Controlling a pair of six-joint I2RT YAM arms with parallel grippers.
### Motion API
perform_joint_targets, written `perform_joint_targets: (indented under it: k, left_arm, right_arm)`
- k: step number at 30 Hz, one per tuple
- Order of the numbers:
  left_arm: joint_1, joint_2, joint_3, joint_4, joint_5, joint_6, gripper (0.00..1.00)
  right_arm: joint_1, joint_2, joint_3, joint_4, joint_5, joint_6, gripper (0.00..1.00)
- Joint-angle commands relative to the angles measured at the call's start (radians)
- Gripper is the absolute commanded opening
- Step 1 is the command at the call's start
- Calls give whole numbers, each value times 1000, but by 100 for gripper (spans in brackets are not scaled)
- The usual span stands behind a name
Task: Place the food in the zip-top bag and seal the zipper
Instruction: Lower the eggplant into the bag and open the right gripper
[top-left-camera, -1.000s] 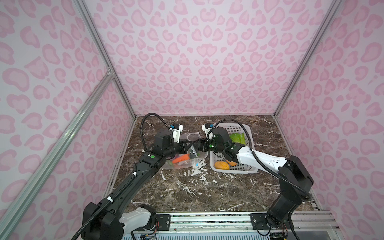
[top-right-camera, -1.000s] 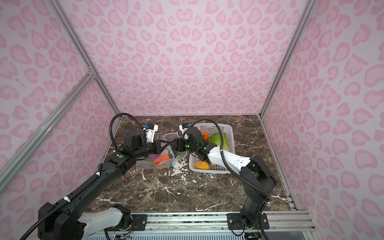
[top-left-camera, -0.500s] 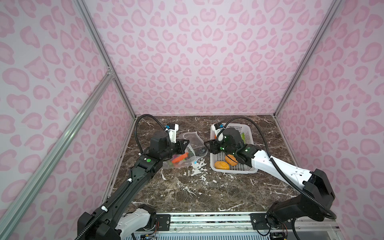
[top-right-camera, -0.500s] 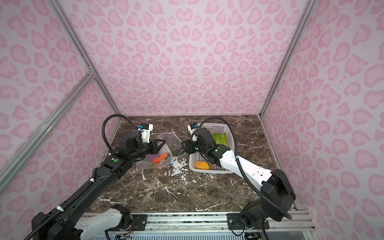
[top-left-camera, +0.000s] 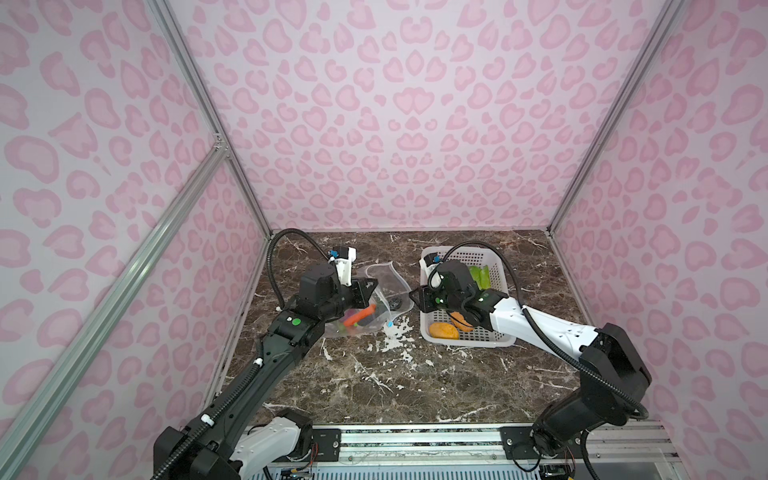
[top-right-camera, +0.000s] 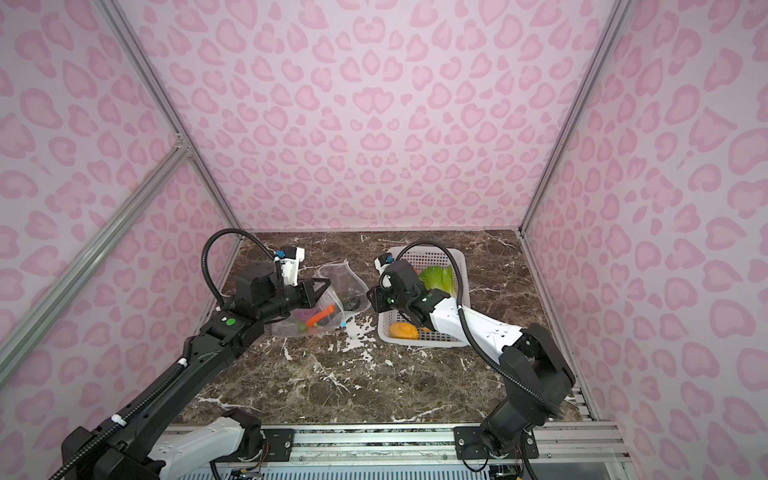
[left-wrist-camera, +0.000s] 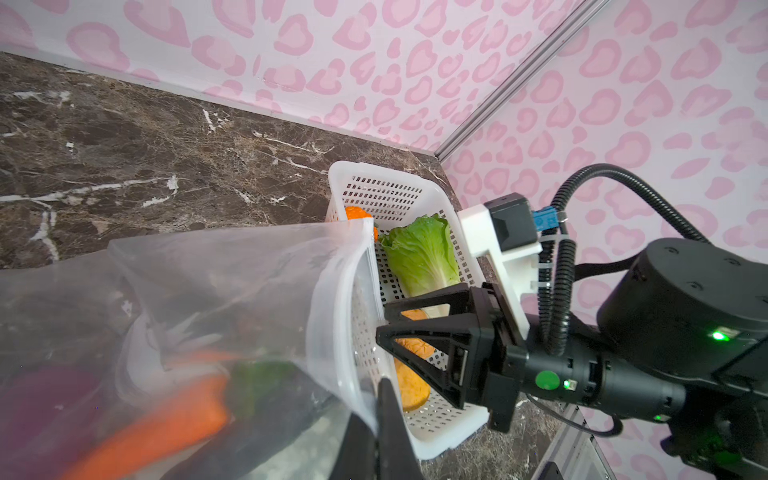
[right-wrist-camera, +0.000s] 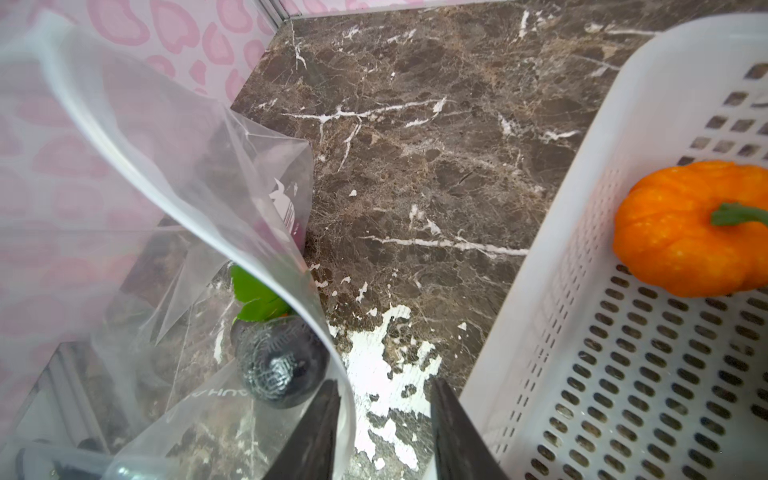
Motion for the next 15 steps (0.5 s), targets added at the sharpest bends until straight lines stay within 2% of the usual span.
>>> perform_joint_targets:
  k: [1,4,7,9,10,11,15]
  left_arm:
    - [1,-3,-5,48,13,7,2]
    - [2,-5,-5,50,14,8,2]
    - [2,-5,-5,49,13,10,2]
    - [3,-1,-3,44,10,13,2]
    - [3,2,-1,41,10,15,2]
    - [2,7,1,37,7,18,2]
    - [10,9,14,18,-2,41,2]
  right_arm:
    - [1,27,11,21,-12,8,38]
    - [0,54,19,34,-25,19,37]
    - [-1,74,34,49,-53,35,29]
    - [-5,82,45,53,-75,43,14]
    - [-8,84,51,55,-91,44,3]
    - [-13,84,58,57,-111,49,0]
    - [-40,57,52,135,-193,93,0]
